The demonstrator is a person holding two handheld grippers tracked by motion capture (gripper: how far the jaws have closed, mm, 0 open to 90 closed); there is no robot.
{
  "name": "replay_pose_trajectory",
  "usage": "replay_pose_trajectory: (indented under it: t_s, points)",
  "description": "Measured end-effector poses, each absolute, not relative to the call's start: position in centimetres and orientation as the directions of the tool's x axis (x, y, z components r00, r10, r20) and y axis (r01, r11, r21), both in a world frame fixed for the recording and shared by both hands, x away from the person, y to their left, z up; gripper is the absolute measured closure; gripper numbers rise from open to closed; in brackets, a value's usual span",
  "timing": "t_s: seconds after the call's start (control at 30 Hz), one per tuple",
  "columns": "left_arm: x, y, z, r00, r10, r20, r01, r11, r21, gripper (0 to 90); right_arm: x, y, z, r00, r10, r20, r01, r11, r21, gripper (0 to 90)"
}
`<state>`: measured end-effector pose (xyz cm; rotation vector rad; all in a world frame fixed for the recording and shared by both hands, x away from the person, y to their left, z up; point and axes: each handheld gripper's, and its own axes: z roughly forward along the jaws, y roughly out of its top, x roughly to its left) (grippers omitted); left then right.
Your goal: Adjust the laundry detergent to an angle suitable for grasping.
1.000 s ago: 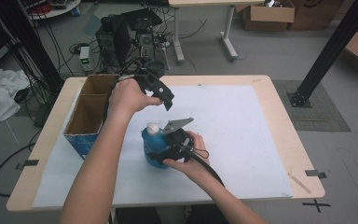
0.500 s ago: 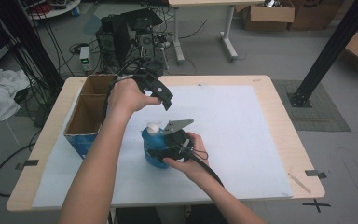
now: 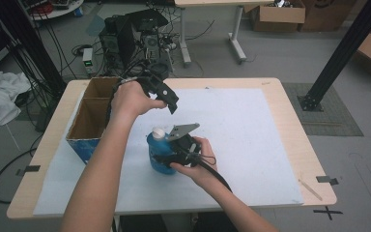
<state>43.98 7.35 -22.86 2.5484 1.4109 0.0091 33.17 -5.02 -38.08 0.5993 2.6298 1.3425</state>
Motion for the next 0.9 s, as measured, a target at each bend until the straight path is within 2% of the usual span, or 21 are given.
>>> replay_pose_trajectory:
  t_s: [0.47,0.9]
  points:
    - [43.8,7.5,-22.7,0.535,0.838,-0.109,0.837,-0.508,0.203,0.4,33.6,-5.7,-37.9,-0.946,0.315,0.074,0.247,0.555,0.794,43.9]
    - [43.7,7.5,-22.6,0.535,0.838,-0.109,0.837,-0.508,0.204,0.5,33.9,-6.6,-37.6,-0.986,0.153,0.070,0.146,0.573,0.806,44.0]
